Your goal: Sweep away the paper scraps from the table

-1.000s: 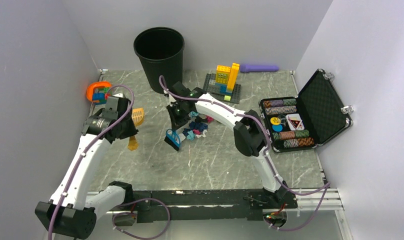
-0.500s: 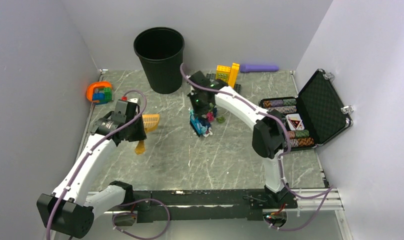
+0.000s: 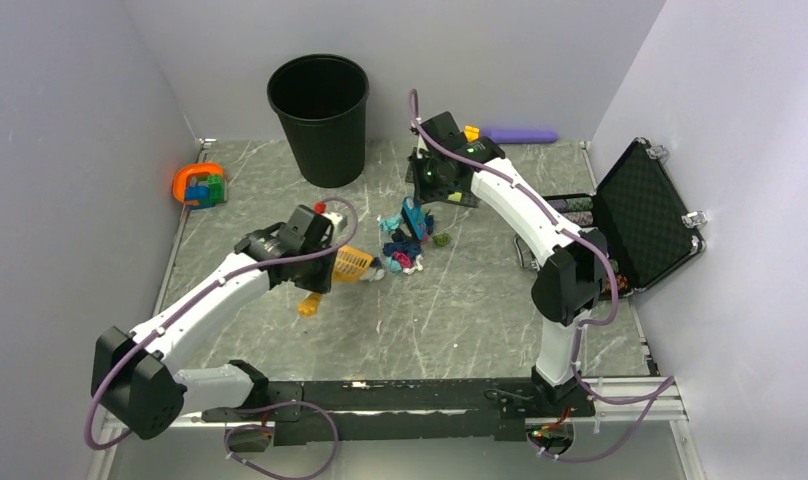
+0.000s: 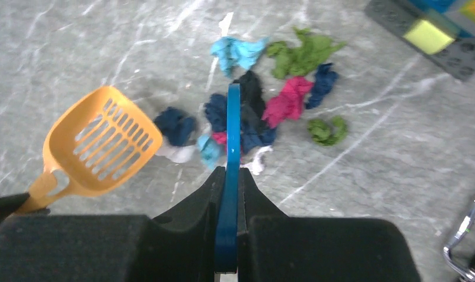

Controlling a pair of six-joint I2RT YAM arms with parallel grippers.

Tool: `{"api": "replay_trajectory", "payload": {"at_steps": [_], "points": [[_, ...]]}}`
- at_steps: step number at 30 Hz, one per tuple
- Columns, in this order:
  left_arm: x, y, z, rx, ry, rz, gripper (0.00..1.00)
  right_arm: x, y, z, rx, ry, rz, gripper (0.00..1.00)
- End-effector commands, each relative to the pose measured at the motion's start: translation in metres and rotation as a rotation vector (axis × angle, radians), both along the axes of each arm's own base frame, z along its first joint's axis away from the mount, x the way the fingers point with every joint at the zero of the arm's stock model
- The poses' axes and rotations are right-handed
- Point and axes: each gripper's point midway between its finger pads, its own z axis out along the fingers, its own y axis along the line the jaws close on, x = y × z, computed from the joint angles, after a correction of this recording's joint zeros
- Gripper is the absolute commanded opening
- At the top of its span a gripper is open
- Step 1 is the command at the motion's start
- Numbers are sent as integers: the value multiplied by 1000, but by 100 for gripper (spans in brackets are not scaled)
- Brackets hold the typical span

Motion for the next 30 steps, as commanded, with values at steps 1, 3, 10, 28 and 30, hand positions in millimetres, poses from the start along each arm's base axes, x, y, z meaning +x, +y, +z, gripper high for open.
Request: {"api": "replay_trajectory", "payload": {"at_steps": [1,3,10,28,30], "points": [[3,-11,-8,61,-17,-107,0,10,-46,14,-103,-66,-115,0],[1,-10,-13,97,11,-121,0,15,-67,8,-180,-77,-187,0],[2,3,-8,180,12,-105,0,29,-124,-18,-448,-109,-363,0],[-31,19,2,216,99,-193,0,48,-128,-90,-505,-12,-311,0],[-30,16,-4,241,141,-235,0,50,-123,-93,-487,-8,-304,0]]}}
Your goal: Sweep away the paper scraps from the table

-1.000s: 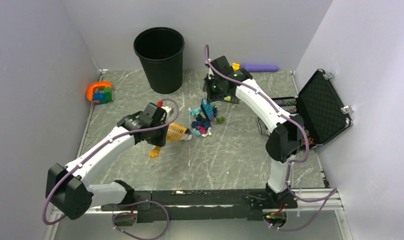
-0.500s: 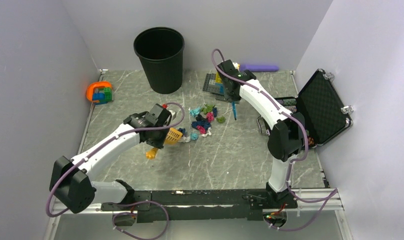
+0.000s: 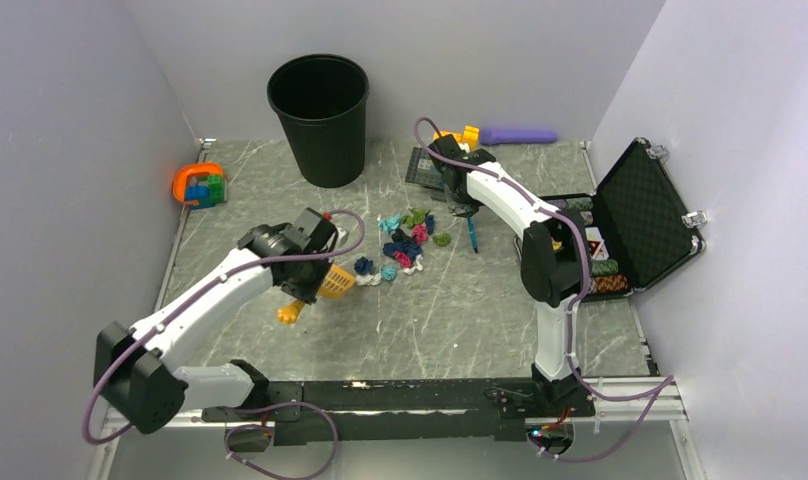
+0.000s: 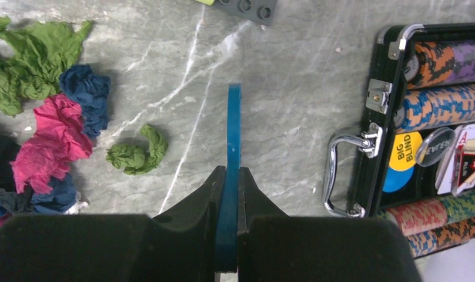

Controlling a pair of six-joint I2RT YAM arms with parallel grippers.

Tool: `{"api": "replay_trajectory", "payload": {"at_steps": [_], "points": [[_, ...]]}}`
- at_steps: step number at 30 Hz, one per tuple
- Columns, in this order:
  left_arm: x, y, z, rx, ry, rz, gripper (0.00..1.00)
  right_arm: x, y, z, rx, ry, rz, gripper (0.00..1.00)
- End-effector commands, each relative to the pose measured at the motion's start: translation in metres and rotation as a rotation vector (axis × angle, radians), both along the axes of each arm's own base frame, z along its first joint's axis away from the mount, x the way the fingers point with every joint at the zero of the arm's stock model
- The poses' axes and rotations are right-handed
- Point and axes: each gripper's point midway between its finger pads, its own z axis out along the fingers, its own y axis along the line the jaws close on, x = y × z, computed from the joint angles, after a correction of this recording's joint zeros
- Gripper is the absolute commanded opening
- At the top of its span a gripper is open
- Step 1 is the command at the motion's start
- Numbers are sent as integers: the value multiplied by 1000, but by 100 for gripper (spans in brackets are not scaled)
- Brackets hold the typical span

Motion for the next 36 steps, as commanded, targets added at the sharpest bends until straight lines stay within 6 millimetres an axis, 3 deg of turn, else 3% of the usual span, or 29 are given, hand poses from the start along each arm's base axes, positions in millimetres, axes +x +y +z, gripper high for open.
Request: {"api": "replay_trajectory", "payload": {"at_steps": [1,8,16,21,29,36], "points": [[3,-11,-6,39,88,-101,0,14,14,2,54,-38,31,0],[15,-17,-16,106,141,-121,0,16,32,4,117,-59,79,0],[26,-24,-24,164,151,-143,0,2,60,-10,134,-19,232,0],[33,-37,-22,125,126,-181,0,-16,98,-11,313,21,367,0],[52,-64,-34,95,138,-237,0,-52,133,-13,463,97,494,0],[69,-84,-33,87,136,-312,0,-72,169,-11,462,125,564,0]]}}
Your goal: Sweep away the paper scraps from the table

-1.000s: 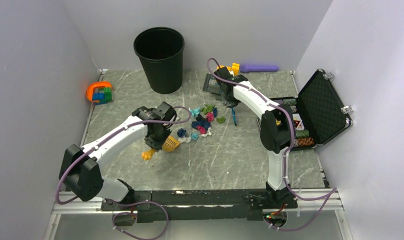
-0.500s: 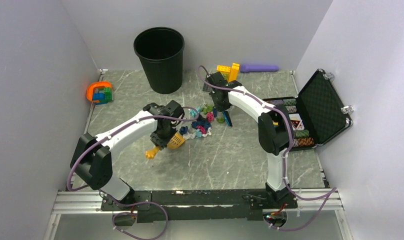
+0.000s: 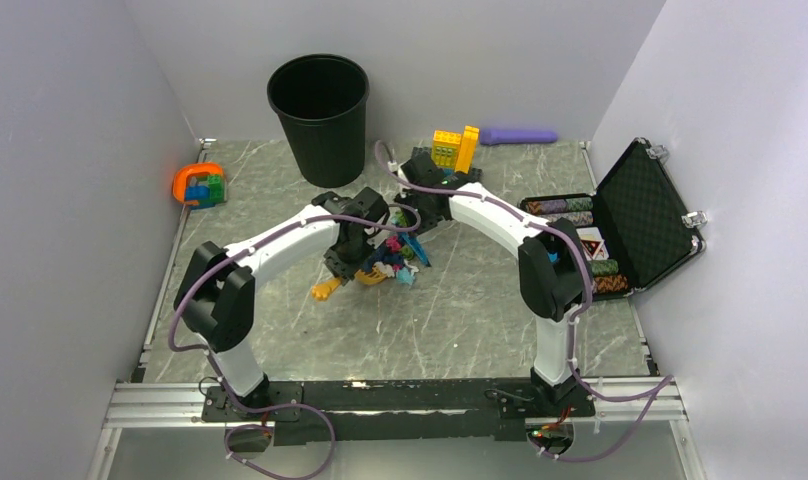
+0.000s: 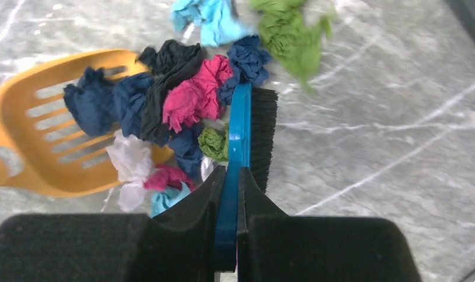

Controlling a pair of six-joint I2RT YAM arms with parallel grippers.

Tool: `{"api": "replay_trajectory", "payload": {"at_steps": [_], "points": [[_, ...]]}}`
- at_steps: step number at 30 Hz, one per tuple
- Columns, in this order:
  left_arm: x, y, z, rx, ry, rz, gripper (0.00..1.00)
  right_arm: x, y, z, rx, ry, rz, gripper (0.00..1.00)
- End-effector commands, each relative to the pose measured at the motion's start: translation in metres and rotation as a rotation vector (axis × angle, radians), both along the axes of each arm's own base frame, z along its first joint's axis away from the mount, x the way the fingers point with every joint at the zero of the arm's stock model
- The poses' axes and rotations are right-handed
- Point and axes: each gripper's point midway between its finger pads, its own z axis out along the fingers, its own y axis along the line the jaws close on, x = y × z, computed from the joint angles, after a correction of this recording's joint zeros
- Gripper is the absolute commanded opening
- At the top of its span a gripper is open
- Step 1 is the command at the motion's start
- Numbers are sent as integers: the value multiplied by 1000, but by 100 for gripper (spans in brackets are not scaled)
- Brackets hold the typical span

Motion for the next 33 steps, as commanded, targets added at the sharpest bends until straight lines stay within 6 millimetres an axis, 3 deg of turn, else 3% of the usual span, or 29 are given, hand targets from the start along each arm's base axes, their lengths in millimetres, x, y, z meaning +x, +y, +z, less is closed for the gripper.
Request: {"api": "replay_trajectory", "payload": {"at_steps": [1,7,18,26,33], "points": [[13,-22,7,-48,-12,-79,0,-30,44,3,69,63,100,0],[17,-33,3,-77,-8,-84,0,-42,68,19,153,70,152,0],[13,-45,-6,-226,-104,-66,0,-60,68,65,279,52,160,0],[14,-46,2,-303,-197,-13,0,-62,46,76,321,80,96,0],[13,-47,17,-374,-265,-4,0,-54,2,87,214,13,-8,0]]}}
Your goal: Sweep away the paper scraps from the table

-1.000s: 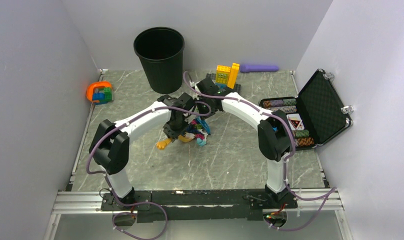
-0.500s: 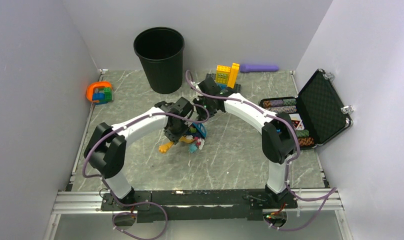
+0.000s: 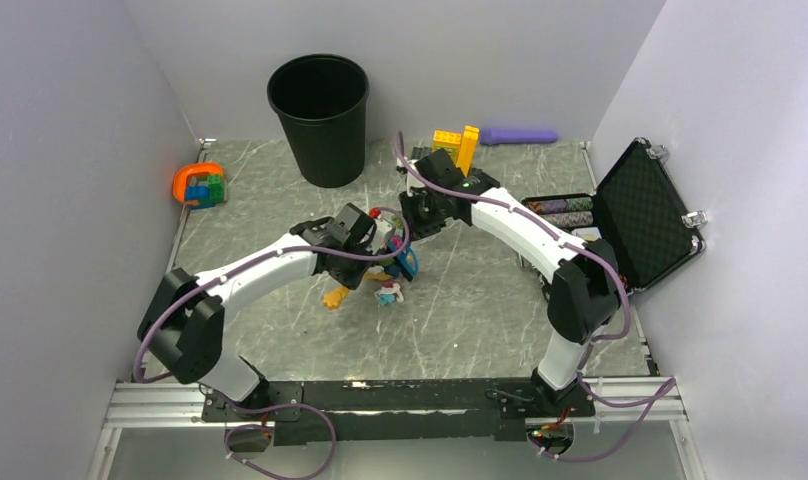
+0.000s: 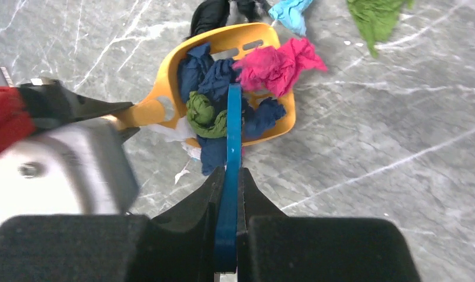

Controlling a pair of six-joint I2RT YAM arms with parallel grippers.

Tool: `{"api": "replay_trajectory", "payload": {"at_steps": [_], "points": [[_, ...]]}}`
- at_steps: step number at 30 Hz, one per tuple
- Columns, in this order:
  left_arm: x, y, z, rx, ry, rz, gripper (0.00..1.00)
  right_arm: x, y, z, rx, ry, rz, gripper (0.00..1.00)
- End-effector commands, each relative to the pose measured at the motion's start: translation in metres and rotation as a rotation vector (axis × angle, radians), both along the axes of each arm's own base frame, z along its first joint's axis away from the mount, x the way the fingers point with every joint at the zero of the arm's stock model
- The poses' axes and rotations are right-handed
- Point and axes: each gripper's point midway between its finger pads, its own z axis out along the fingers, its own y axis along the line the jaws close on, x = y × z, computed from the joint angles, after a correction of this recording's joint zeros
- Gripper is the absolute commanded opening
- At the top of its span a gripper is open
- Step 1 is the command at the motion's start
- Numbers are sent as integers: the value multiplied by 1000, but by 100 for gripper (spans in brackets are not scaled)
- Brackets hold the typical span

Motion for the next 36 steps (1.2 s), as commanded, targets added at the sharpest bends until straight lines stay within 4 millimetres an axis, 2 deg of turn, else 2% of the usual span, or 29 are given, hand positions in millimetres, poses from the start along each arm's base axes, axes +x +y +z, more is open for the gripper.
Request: {"api": "replay_trajectory", "payload": {"at_steps": [1,6,15,19,22,28,36], "points": [[8,-16,30,-133,-100,2,0,8,-32,28,-25,-78,-84,0],[3,-19,43,-184,-115,-8,0,15,-58,38,-49,-117,-168,0],[-3,-21,63,-224,-123,-10,0,34,-90,67,-66,-194,-324,0],[0,-24,76,-252,-136,12,0,40,-117,72,-117,-240,-468,0],[3,-28,86,-277,-145,26,0,38,-129,71,-132,-243,-527,0],[9,-31,100,-293,-153,58,0,27,-137,65,-138,-223,-545,0],[30,-17,132,-273,-234,134,0,16,-142,60,-133,-209,-553,0]]}}
